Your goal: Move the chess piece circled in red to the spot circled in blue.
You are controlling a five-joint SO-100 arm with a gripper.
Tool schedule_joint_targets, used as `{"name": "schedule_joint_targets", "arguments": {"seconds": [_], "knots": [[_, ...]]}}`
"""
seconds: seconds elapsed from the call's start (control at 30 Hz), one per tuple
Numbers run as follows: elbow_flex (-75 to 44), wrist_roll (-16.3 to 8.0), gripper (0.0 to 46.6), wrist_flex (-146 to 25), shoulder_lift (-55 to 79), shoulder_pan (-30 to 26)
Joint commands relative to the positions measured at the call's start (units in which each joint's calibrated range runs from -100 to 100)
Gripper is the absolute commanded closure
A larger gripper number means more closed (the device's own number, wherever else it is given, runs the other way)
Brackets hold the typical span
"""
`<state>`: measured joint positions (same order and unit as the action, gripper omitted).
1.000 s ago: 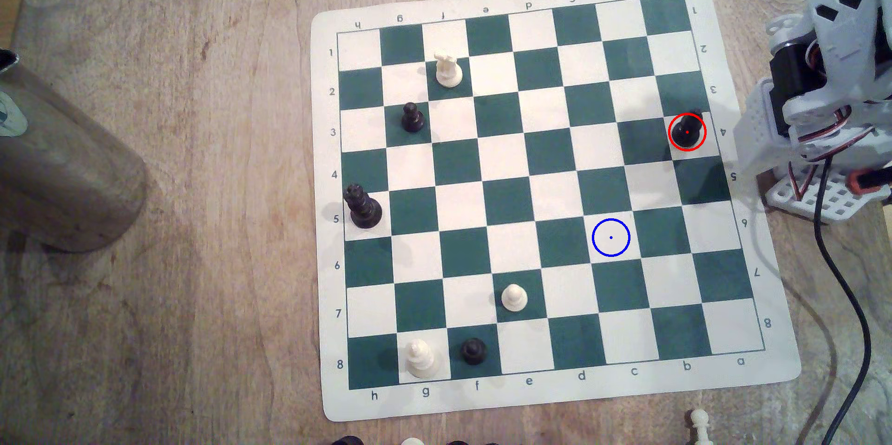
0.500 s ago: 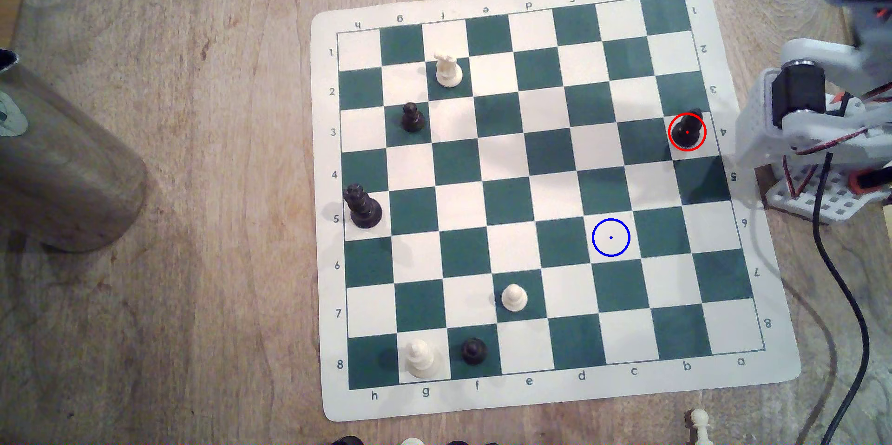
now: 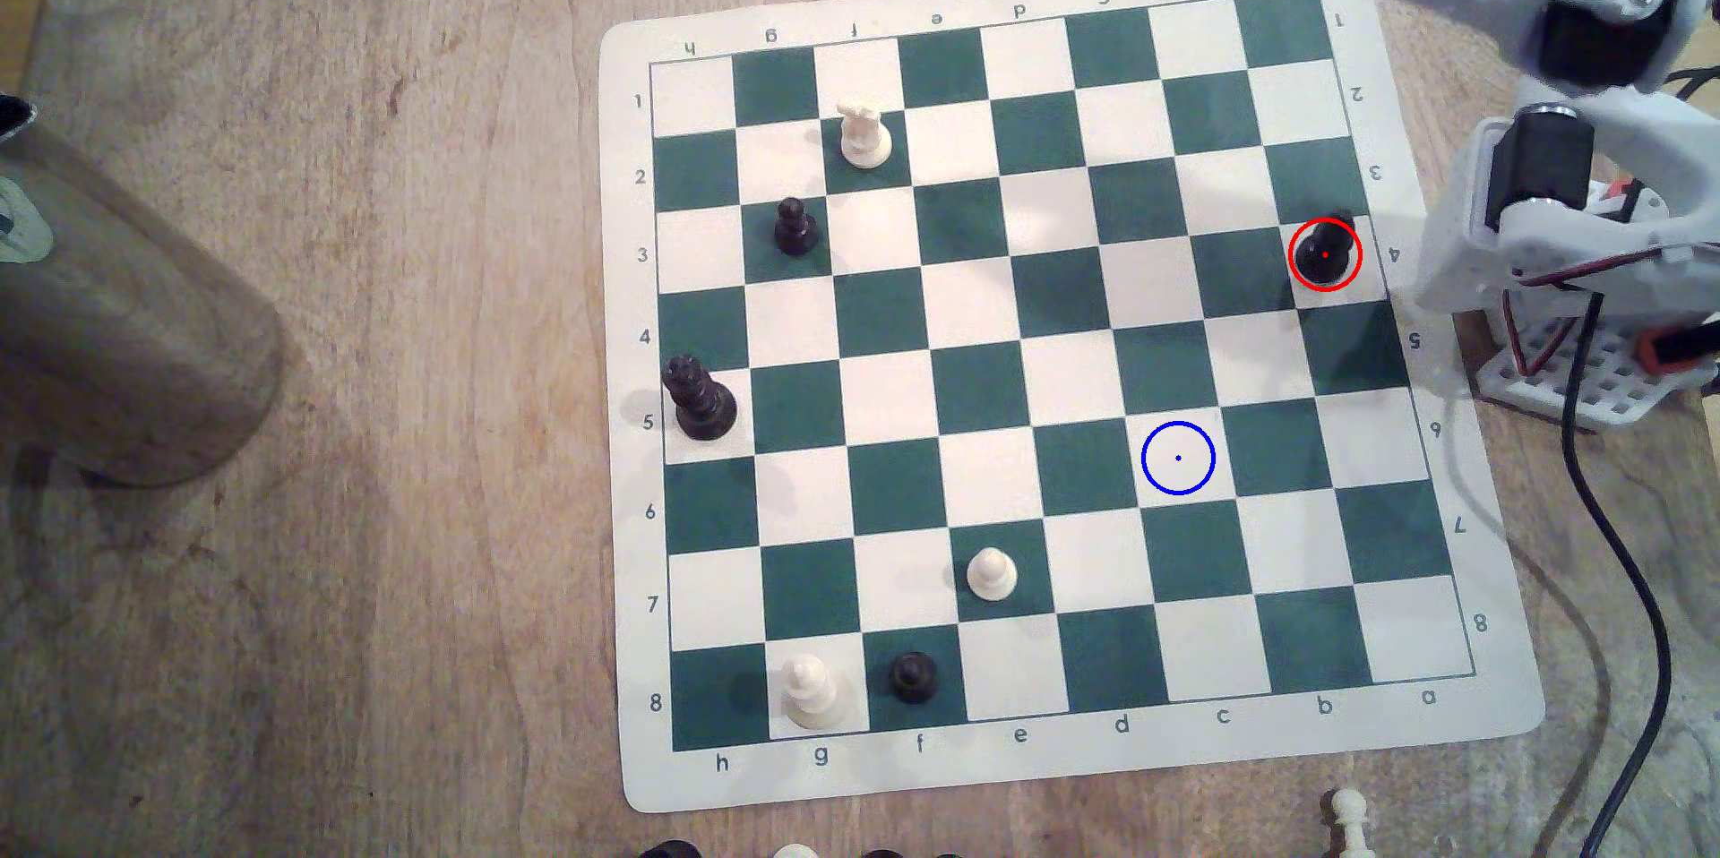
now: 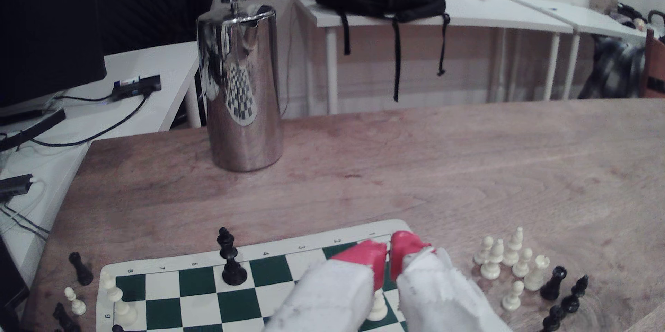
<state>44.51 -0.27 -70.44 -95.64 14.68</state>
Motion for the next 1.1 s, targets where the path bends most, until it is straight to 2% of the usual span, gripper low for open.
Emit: {"name": "schedule_joint_targets", "arguments": {"seconds": [0.0, 0.07, 0.3, 0.4, 0.5, 0.63, 0.67, 0.8, 1.07], "knots": [[1.7, -0.4, 46.4, -7.9, 0.0, -0.9], [4.1, 0.6, 46.4, -14.7, -0.1, -0.4], [5.3, 0.2, 44.4, -24.7, 7.5, 0.3], [6.0, -1.1, 42.8, -26.9, 10.7, -0.3], [6.3, -1.4, 42.2, -27.4, 15.0, -0.2], [6.0, -2.1, 38.3, -29.2, 21.5, -2.2], [6.5, -2.1, 34.8, -29.2, 23.2, -2.7], [6.7, -1.8, 31.8, -29.2, 29.6, -3.5], [7.1, -2.0, 33.5, -27.5, 37.2, -3.1]]}}
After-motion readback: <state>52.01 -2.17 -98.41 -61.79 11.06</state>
